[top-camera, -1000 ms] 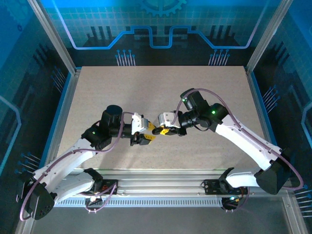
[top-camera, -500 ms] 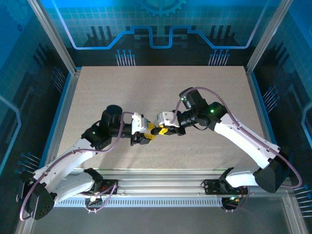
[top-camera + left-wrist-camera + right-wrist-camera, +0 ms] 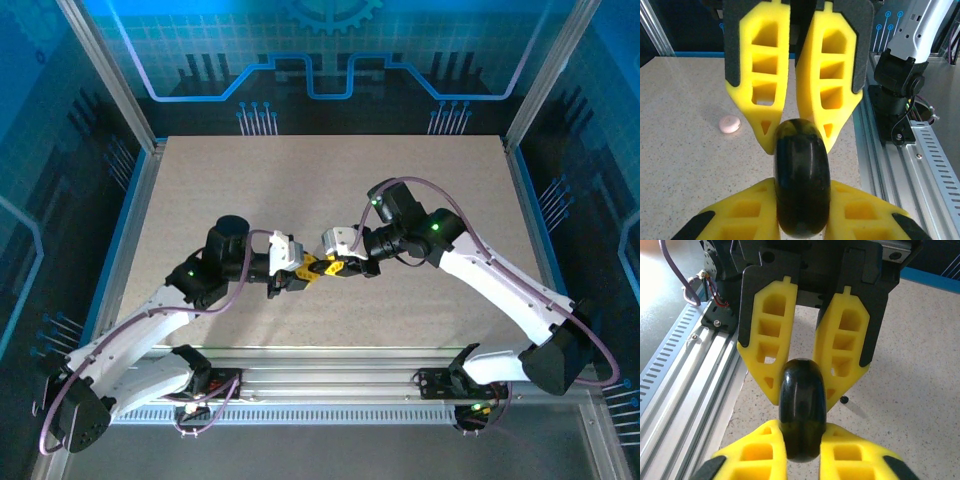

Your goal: Insert the wireless bluetooth earbuds into the charging case

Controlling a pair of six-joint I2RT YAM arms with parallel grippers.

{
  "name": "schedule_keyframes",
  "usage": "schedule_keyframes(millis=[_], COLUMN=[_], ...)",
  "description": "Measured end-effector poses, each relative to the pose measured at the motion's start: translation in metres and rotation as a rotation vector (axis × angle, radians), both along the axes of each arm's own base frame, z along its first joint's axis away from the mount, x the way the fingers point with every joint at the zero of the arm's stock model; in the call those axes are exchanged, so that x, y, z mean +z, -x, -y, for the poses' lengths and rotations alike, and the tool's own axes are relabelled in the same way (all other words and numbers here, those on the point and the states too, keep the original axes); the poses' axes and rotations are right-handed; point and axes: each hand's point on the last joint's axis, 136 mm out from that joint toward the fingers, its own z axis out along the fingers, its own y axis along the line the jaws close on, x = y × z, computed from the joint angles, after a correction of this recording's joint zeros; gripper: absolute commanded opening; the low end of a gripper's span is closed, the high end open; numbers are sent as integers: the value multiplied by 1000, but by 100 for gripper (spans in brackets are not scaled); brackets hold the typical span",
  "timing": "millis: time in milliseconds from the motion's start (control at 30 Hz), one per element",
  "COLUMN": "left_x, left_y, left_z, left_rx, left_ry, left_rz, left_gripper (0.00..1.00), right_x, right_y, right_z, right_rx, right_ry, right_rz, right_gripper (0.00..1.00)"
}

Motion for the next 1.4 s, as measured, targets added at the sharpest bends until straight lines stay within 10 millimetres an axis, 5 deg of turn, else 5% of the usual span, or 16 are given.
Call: schedule_keyframes(millis=[233, 867, 1400], left_x=[2, 2, 4], left_y=[0, -2, -7], left_z=[0, -1, -3], left_rx=[0, 16, 50], left_ry=[4, 1, -2], left_rz=[7, 12, 33], left_gripper=[17, 16, 15], right_x=[6, 9, 22], right_y=[-2, -11, -43], right_z=[-2, -3, 12], right_rx=[-35, -92, -230], right_ry=[-44, -64, -117], right_rz=[8, -32, -58], right_gripper=[48, 43, 43])
